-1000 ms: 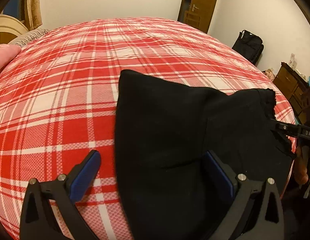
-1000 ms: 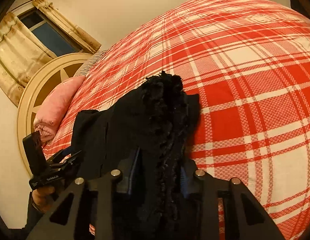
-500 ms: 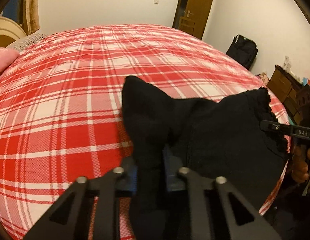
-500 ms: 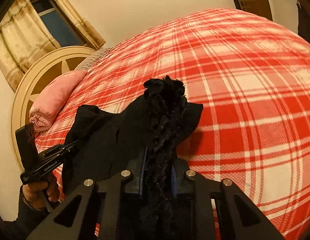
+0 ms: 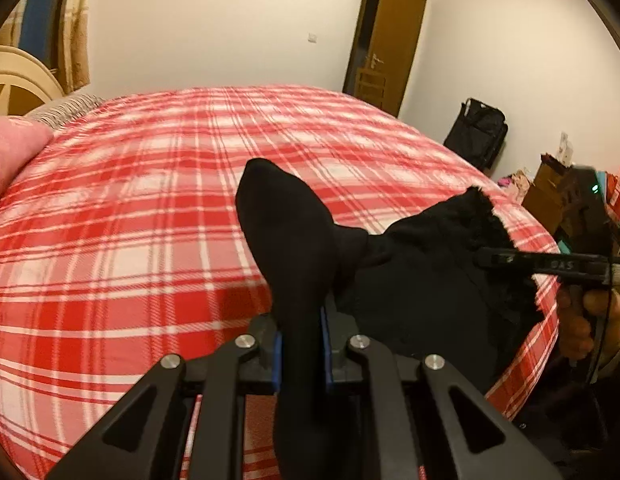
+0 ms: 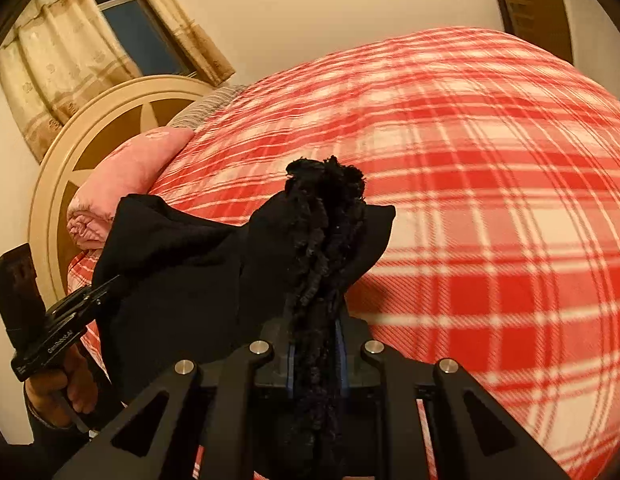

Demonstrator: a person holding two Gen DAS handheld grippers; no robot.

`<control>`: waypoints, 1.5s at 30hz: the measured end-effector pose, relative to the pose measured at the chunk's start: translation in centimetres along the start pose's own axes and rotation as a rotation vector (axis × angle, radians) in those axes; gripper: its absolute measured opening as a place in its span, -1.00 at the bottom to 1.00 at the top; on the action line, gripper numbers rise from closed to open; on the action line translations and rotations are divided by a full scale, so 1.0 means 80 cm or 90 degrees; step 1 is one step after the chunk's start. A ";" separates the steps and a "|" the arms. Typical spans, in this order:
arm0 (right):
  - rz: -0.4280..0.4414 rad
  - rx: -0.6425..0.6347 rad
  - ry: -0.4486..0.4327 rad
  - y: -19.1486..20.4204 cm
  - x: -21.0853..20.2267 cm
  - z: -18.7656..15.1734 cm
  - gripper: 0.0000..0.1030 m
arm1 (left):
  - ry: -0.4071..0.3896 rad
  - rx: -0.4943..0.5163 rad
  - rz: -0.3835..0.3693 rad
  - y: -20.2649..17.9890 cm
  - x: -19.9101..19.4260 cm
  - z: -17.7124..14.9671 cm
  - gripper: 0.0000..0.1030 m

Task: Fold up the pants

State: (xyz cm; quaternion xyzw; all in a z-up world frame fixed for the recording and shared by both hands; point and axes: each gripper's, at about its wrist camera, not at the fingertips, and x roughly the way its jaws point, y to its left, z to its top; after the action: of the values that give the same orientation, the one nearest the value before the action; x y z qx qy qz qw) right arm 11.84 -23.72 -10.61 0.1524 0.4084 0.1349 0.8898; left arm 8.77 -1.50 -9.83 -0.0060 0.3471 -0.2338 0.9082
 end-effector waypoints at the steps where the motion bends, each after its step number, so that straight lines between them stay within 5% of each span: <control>1: 0.007 -0.007 0.001 0.008 0.007 0.008 -0.71 | -0.005 -0.001 0.006 0.004 -0.005 0.003 -0.71; 21: 0.102 -0.121 0.059 0.162 0.142 0.093 -0.72 | -0.043 -0.077 0.155 0.130 -0.057 0.009 -0.72; 45: 0.154 -0.159 0.112 0.215 0.225 0.108 -0.72 | -0.030 -0.132 0.212 0.211 -0.076 -0.011 -0.72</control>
State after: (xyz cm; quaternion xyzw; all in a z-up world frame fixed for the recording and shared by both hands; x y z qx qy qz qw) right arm 27.83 -2.76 -11.08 0.0763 0.4435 0.3034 0.8399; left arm 11.40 16.27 -9.61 -0.0476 0.3438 -0.0429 0.9369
